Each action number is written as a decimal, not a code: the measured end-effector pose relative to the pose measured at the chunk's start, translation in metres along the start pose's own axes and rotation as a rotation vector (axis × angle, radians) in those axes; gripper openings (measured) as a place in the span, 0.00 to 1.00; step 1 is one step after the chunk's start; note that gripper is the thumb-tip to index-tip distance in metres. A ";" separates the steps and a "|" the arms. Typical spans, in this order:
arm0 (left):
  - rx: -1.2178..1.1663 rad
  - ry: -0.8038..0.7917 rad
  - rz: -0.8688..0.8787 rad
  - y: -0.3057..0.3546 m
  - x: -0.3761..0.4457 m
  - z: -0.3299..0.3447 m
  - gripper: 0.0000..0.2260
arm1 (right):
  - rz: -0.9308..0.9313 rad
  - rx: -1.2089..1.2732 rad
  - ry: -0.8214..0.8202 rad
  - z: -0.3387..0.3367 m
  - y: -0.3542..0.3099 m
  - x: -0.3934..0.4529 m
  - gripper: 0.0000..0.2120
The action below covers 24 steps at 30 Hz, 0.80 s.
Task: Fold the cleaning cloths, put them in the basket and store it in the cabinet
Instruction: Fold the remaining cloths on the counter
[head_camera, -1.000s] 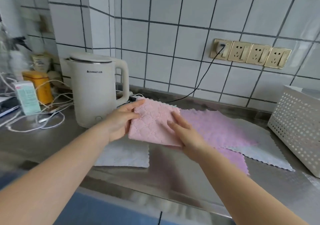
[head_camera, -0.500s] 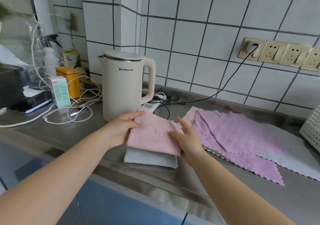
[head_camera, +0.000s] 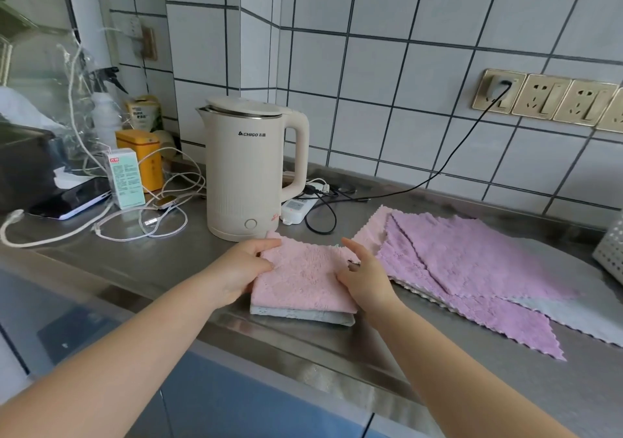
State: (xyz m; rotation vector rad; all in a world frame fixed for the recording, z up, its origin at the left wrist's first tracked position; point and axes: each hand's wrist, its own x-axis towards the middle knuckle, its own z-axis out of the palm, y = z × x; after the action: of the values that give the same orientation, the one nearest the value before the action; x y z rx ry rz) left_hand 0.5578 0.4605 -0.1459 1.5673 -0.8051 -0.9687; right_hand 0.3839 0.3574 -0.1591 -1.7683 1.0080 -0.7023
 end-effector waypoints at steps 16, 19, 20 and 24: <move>1.315 -0.017 0.286 -0.023 0.023 0.024 0.22 | -0.260 -0.952 -0.192 0.047 -0.003 0.012 0.21; 1.327 -0.018 0.216 -0.019 0.020 0.024 0.25 | -0.159 -0.952 -0.194 0.038 -0.002 0.013 0.28; 1.330 -0.020 0.199 -0.019 0.020 0.024 0.25 | -0.123 -0.939 -0.195 0.036 -0.001 0.014 0.29; 1.375 -0.028 0.179 -0.013 0.021 0.024 0.26 | -0.101 -0.939 -0.187 0.030 0.001 0.017 0.31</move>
State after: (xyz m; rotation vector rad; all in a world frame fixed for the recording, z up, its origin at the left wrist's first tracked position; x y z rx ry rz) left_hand 0.5455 0.4345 -0.1648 2.5139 -1.7921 -0.1947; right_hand 0.4167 0.3559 -0.1713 -2.6370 1.2206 -0.0769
